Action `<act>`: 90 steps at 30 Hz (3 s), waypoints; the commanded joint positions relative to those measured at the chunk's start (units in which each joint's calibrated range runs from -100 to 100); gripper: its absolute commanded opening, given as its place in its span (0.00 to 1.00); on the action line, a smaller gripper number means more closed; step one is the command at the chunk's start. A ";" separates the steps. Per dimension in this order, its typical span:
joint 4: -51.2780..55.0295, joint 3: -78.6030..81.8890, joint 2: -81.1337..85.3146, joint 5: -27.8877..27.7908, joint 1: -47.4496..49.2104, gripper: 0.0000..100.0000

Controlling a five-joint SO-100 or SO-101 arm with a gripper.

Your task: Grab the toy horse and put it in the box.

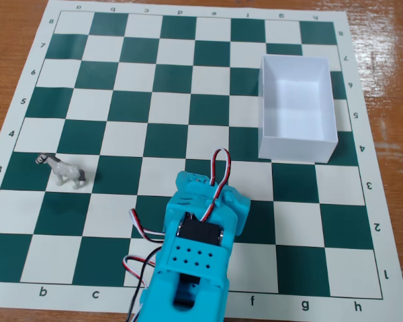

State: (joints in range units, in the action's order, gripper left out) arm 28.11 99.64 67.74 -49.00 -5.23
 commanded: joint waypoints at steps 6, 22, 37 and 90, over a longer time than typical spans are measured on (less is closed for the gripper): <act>46.23 0.36 31.81 12.10 10.73 0.00; 46.23 0.36 31.81 12.10 10.73 0.00; 45.48 0.36 31.81 8.39 14.16 0.00; -11.66 -22.30 -19.60 -11.69 38.16 0.20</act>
State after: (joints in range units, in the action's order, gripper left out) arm 18.83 81.78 52.09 -60.97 32.19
